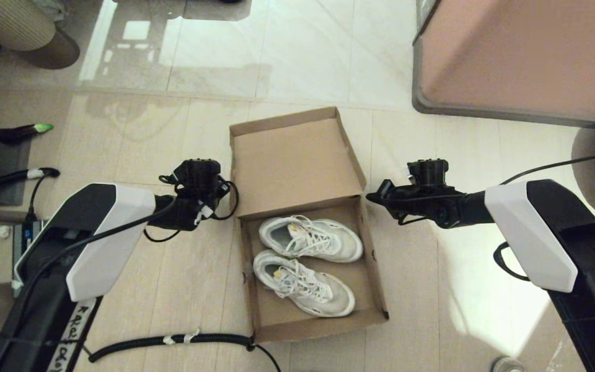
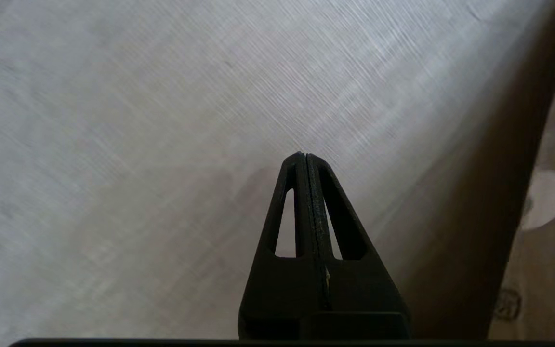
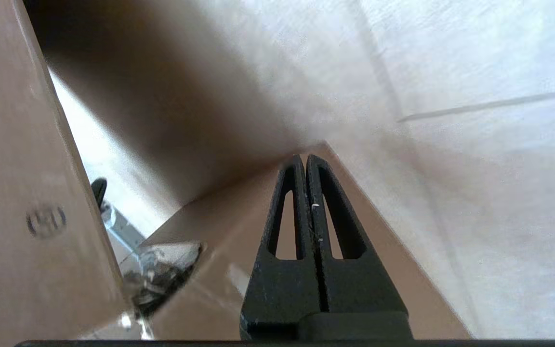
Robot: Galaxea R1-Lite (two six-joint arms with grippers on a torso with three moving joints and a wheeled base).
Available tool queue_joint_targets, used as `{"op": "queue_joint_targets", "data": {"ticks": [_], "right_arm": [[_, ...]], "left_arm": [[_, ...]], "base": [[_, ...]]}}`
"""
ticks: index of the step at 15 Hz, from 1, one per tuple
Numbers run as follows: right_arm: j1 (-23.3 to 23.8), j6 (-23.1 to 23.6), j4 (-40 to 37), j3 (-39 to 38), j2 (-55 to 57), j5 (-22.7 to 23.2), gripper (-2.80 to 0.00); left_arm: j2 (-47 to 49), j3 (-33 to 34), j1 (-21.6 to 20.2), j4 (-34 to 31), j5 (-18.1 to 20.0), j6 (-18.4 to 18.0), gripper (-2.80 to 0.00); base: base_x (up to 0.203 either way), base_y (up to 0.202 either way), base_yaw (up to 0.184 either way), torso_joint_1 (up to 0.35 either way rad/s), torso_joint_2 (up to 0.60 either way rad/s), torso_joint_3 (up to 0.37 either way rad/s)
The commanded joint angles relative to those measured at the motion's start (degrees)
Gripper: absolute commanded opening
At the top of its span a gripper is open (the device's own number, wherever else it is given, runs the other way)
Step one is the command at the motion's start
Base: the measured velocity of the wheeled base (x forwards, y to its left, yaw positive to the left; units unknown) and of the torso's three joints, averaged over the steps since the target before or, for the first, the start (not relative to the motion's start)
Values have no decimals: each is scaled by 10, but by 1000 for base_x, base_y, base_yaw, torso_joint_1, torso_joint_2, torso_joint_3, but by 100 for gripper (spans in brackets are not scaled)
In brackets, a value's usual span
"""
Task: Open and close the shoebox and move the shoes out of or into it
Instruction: Close the shoe box
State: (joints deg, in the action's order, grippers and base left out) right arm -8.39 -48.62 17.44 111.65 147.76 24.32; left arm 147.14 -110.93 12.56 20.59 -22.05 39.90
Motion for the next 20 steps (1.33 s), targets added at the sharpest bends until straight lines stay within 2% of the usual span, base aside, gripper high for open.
{"op": "queue_joint_targets", "data": {"ticks": [1, 7, 10, 14, 19, 20], "right_arm": [[16, -5, 2, 3, -2, 1, -280], [45, -23, 12, 7, -4, 1, -280], [49, -87, 44, 7, -4, 1, -280], [50, -112, 57, 7, -3, 4, -280], [50, -224, 90, 8, 8, 4, -280], [50, -229, 93, 9, 9, 6, -280]], "left_arm": [[-4, -1, 8, 2, 2, 3, -280], [-5, 0, 26, 18, 33, 3, -280], [-3, 0, 38, 19, 40, 11, -280], [-1, 0, 54, 19, 55, 11, -280], [-3, 0, 72, 18, 61, 27, -280], [-3, 0, 72, 18, 61, 27, -280]], "base": [[0, 0, 0, 0, 0, 0], [0, 0, 0, 0, 0, 0], [0, 0, 0, 0, 0, 0], [0, 0, 0, 0, 0, 0], [0, 0, 0, 0, 0, 0], [0, 0, 0, 0, 0, 0]]}}
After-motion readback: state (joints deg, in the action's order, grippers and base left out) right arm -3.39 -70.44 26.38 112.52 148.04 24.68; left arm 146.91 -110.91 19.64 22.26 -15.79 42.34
